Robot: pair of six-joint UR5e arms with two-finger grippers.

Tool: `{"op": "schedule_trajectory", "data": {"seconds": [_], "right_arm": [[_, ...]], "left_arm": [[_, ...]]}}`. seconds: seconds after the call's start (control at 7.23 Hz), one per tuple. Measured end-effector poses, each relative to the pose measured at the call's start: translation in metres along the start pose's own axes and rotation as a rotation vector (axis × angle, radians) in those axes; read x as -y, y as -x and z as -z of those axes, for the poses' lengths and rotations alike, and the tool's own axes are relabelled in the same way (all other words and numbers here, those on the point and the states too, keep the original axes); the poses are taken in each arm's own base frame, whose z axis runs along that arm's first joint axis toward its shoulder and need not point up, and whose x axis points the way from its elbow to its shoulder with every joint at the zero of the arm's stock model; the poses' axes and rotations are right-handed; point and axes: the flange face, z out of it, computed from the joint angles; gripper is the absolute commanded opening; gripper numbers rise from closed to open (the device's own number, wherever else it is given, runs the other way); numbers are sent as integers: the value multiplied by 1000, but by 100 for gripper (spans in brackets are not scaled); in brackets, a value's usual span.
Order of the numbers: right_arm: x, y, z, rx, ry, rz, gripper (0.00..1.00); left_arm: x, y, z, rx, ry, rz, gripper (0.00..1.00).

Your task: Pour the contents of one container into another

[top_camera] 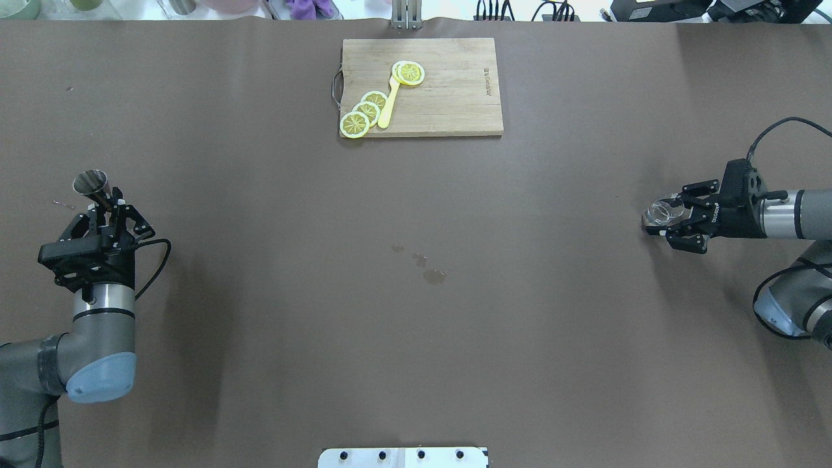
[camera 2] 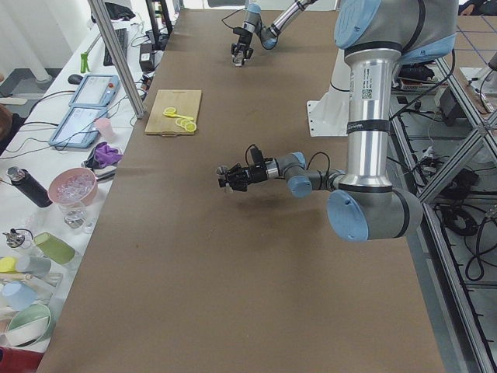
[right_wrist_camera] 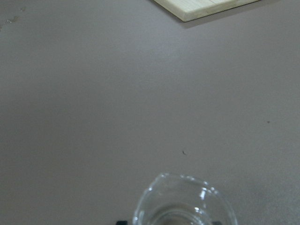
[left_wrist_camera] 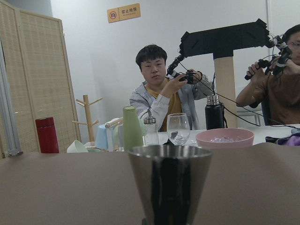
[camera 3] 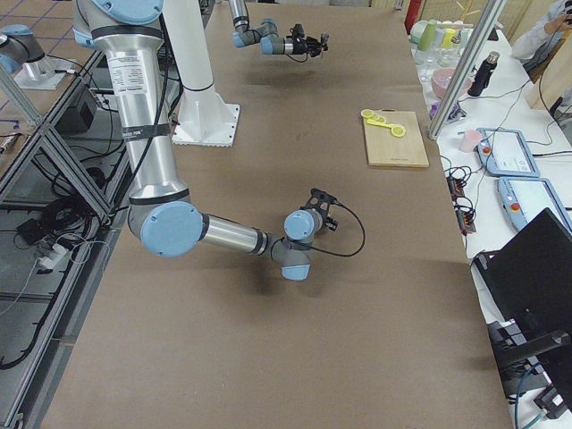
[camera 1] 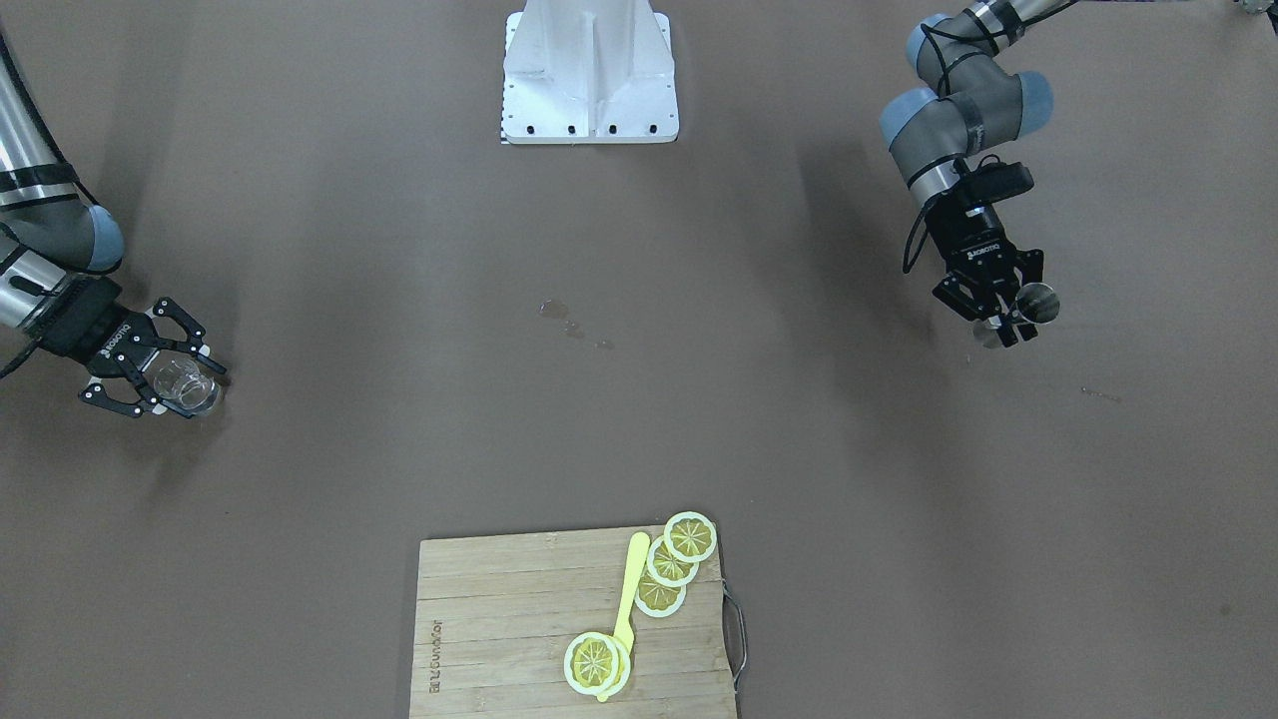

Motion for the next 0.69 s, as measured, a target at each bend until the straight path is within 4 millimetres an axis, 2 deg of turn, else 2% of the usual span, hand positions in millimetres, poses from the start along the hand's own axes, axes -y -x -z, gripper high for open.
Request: {"op": "schedule_trajectory", "data": {"seconds": [0.42,0.69], "right_arm": [[0,0,0,0,-1,0,62],[0,0,0,1,-2,2,61]], "left_arm": [[42,-44,16,-65,26,108,0],[68,-86,26,-116,24,146,0]]}}
